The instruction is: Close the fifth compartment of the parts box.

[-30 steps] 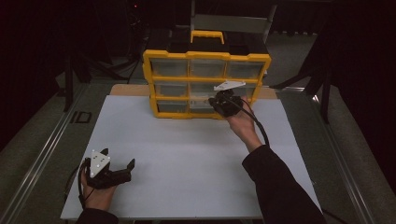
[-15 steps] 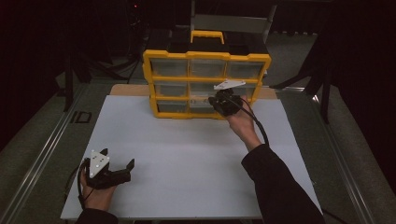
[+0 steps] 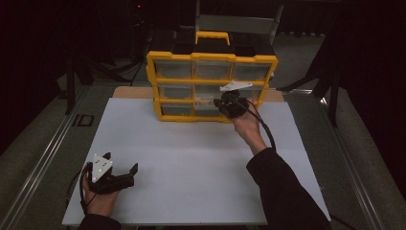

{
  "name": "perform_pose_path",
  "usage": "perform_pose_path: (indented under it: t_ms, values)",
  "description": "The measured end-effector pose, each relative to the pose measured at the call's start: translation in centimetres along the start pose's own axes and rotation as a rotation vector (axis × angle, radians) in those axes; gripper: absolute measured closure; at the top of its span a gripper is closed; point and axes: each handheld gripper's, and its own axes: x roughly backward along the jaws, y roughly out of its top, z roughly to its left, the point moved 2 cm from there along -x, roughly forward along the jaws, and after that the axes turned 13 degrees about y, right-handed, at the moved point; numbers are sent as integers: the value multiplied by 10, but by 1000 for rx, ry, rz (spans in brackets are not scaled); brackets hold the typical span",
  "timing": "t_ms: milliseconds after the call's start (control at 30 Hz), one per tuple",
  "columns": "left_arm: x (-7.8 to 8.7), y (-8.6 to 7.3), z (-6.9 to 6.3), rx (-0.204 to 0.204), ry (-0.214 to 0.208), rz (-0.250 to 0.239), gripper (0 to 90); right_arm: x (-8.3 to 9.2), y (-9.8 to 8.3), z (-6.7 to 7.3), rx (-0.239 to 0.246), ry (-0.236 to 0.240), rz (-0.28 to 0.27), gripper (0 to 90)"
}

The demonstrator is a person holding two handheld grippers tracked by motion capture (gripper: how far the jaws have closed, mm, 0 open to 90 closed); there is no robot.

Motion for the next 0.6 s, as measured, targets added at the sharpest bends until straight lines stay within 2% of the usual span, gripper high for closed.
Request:
perform_pose_path:
  t_ms: [600]
  values:
    - [-1, 0, -1, -7, -3, 3, 0, -3, 1, -4, -22, -5, -16, 900]
